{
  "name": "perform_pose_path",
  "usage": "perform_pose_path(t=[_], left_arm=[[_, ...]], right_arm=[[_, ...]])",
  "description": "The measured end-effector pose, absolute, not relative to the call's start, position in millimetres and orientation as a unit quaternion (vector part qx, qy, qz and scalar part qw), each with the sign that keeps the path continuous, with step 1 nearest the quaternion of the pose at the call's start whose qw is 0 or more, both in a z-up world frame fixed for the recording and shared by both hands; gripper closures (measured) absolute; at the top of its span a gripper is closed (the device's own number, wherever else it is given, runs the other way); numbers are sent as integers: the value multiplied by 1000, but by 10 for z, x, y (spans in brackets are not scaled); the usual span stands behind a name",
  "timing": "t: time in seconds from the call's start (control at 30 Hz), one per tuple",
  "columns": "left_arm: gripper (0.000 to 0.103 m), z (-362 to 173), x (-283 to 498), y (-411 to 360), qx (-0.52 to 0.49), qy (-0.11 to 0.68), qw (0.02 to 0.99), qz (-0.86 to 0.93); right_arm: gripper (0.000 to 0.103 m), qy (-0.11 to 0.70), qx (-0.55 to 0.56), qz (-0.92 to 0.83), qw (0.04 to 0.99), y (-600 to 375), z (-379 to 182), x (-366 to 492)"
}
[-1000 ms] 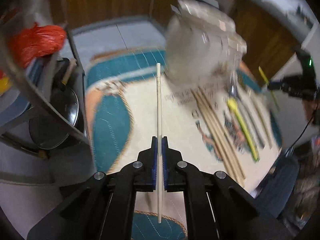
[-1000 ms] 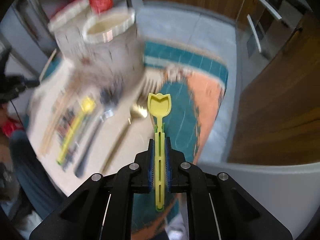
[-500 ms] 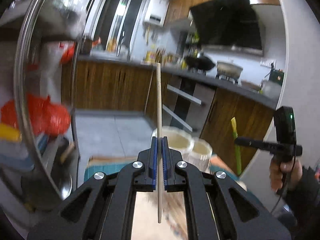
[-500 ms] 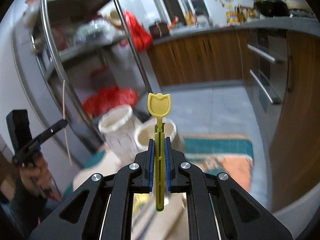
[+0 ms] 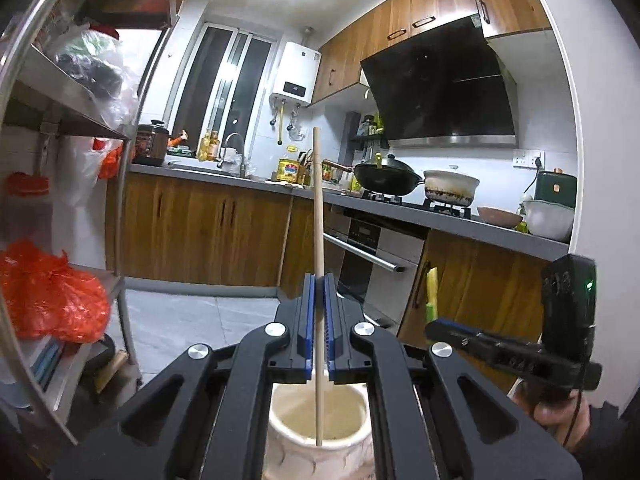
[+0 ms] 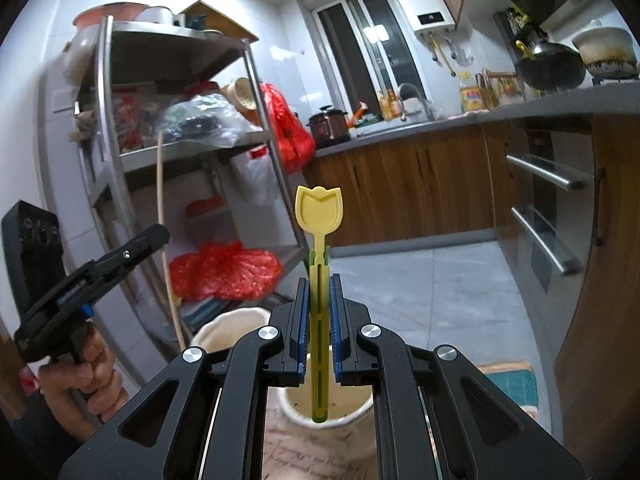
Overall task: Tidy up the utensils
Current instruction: 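Put the chopstick in the tall pot while the right tool drops the spoon in the small pot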
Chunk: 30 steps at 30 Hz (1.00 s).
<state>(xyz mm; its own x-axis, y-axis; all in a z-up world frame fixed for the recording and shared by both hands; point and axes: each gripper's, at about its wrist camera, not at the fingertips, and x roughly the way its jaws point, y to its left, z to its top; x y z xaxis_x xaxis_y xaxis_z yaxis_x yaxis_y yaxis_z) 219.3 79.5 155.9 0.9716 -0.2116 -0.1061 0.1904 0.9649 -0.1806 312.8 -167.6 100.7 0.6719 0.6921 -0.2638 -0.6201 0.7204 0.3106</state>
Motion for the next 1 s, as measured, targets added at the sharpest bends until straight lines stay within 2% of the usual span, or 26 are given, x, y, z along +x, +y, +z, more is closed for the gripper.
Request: perform_pose_path(t=[0.2, 0.73, 1.0], left_arm=[[99, 1424, 2416, 712, -82, 69, 990, -93], [99, 990, 2551, 579, -54, 235, 968, -72], [99, 1001, 2593, 541, -43, 250, 965, -67]], right_arm=[[92, 196, 91, 358, 908, -1547, 914, 3226], [92, 281, 19, 324, 903, -1357, 557, 3125], [92, 298, 6, 320, 899, -1282, 516, 3189]])
